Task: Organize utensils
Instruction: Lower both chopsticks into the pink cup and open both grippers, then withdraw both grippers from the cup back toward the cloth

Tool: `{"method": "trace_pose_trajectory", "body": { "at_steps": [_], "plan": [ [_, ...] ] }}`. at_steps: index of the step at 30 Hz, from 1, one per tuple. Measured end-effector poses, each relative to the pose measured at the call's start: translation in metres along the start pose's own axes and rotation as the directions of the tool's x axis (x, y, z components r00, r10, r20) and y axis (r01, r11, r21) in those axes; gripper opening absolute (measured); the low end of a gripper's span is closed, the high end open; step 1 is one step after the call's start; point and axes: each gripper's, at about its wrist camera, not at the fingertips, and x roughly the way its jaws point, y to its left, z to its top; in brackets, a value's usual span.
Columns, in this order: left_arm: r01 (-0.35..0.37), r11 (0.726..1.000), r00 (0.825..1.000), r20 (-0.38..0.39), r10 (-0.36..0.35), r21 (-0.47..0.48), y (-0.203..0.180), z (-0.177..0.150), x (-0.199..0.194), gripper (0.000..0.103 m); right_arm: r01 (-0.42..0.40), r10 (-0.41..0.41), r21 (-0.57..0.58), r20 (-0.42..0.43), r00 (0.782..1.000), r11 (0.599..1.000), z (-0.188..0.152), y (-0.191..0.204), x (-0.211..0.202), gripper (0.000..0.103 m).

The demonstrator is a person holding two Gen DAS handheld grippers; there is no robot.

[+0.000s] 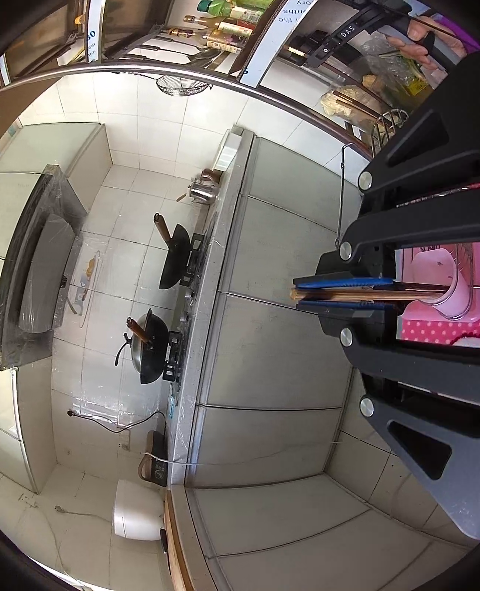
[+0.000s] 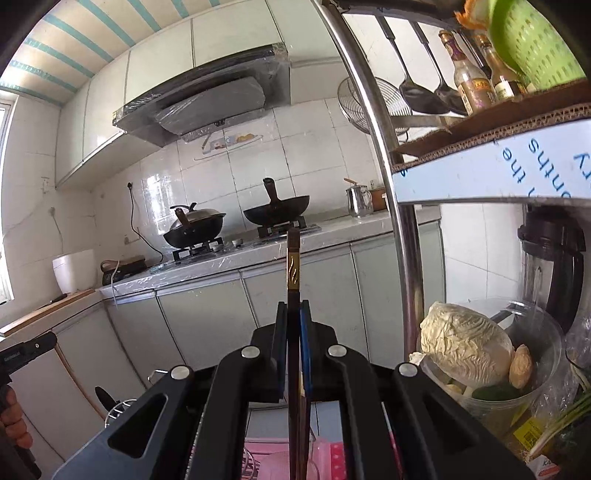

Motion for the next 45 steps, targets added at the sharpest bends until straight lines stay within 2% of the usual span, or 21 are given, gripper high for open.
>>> {"method": "trace_pose_trajectory", "body": {
  "at_steps": [6, 13, 24, 28, 29, 31, 32, 35, 45],
  "plan": [
    [0.003, 1.0, 0.998, -0.063, -0.004, -0.017, 0.005, -0.01, 0.02, 0.006, 0.015, -0.012, 0.036, -0.086, 0.996, 0.999, -0.019, -0.015, 0.016, 0.006],
    [-0.013, 1.0, 0.993, -0.121, 0.011, -0.021, 0.008, -0.025, 0.036, 0.006, 0.02, -0.007, 0.069, -0.19, 0.982, 0.997, -0.046, -0.026, 0.032, 0.006],
    [-0.032, 0.999, 0.989, -0.146, 0.029, -0.013, 0.006, -0.034, 0.046, 0.007, 0.008, 0.008, 0.064, -0.255, 0.967, 0.998, -0.062, -0.023, 0.033, 0.007],
    [-0.029, 0.999, 0.987, -0.158, 0.024, -0.032, 0.009, -0.034, 0.046, 0.008, 0.002, 0.018, 0.068, -0.291, 0.957, 0.998, -0.065, -0.021, 0.035, 0.015],
    [-0.033, 0.999, 0.986, -0.162, 0.026, -0.041, 0.01, -0.034, 0.046, 0.012, 0.002, 0.018, 0.067, -0.298, 0.954, 0.998, -0.066, -0.021, 0.036, 0.018],
    [-0.04, 0.997, 0.986, -0.164, 0.03, -0.061, 0.014, -0.033, 0.045, 0.022, -0.001, 0.025, 0.076, -0.309, 0.951, 0.997, -0.066, -0.021, 0.036, 0.037],
    [-0.04, 0.996, 0.986, -0.163, 0.028, -0.074, 0.016, -0.033, 0.043, 0.029, 0.0, 0.025, 0.08, -0.311, 0.95, 0.997, -0.066, -0.021, 0.035, 0.04],
    [-0.041, 0.994, 0.987, -0.159, 0.024, -0.102, 0.022, -0.031, 0.04, 0.036, -0.004, 0.029, 0.079, -0.313, 0.949, 0.997, -0.064, -0.021, 0.032, 0.04],
    [-0.058, 0.994, 0.99, -0.135, 0.046, -0.087, 0.025, -0.032, 0.009, 0.038, -0.001, 0.032, 0.104, -0.299, 0.954, 0.995, -0.063, -0.025, 0.0, 0.042]
  ]
}}
